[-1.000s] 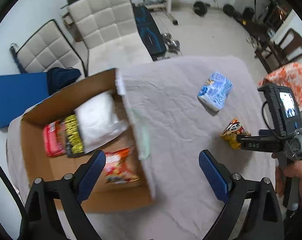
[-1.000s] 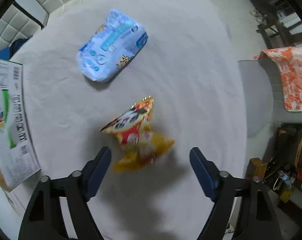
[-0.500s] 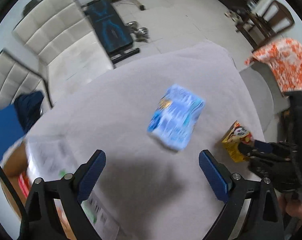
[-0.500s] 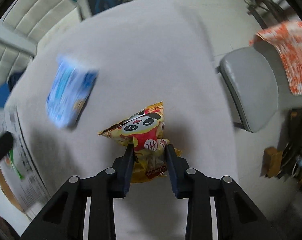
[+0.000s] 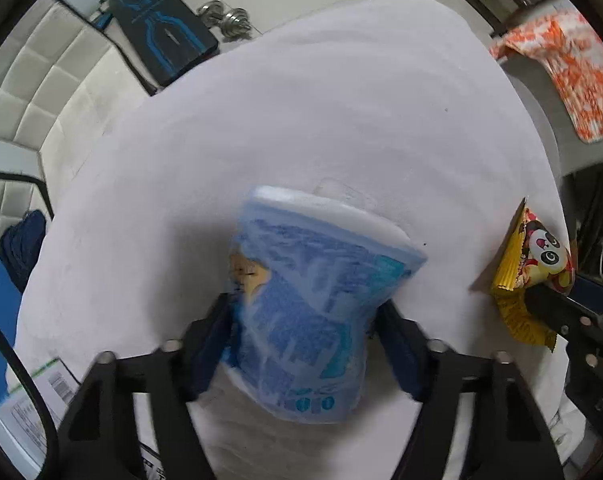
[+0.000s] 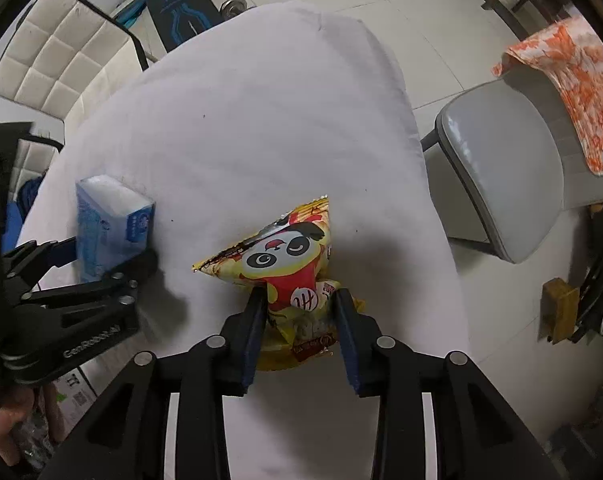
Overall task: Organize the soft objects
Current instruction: 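Carry both items into the cardboard box and open both tools to release them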
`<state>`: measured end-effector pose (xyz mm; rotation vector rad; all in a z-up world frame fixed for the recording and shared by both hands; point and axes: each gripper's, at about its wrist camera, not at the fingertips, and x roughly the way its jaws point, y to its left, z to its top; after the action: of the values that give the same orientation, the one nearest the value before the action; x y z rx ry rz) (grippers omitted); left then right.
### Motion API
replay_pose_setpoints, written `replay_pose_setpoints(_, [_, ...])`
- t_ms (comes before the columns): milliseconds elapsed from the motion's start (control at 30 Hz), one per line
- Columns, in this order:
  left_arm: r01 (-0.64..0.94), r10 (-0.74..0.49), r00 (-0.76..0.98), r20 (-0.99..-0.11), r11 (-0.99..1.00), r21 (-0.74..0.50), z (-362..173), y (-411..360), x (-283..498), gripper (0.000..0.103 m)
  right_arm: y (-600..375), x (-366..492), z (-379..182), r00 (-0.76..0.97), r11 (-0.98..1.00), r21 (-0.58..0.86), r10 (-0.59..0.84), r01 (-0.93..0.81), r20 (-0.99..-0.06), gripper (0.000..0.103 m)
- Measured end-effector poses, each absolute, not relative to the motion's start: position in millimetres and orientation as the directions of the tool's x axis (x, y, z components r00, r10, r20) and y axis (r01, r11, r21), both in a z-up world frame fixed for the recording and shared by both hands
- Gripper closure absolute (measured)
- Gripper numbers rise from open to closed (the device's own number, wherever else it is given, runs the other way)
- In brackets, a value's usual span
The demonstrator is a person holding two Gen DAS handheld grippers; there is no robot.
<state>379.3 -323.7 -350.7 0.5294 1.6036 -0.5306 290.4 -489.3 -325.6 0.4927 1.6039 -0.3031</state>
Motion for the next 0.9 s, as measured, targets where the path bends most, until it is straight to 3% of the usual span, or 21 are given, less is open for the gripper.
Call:
replay_pose_setpoints(200, [0.498, -0.039, -0.095, -0.995, 0.863, -0.082, -339.3, -297.6, 378.8, 0.06, -484.8, 296.9, -335.0, -0.082, 0.886, 0.064, 0.114, 0.46, -0.99, 0.061])
replay_pose_setpoints(467, [0.433, -0.084, -0.048, -0.995, 0.896, -0.097, -322.2, -282.0, 349.5, 0.061, -466.8, 295.7, -322.7, -0.086, 0.892, 0.023, 0.069, 0.451, -0.994, 0.069])
replay_pose_setpoints(900, [0.41, -0.183, 0.155, -0.971, 0.906, -0.105, -224.8, -210.7, 290.9, 0.061, -409.8, 251.1, -251.1, 0.054, 0.915, 0.068, 0.051, 0.398, -0.997, 0.071])
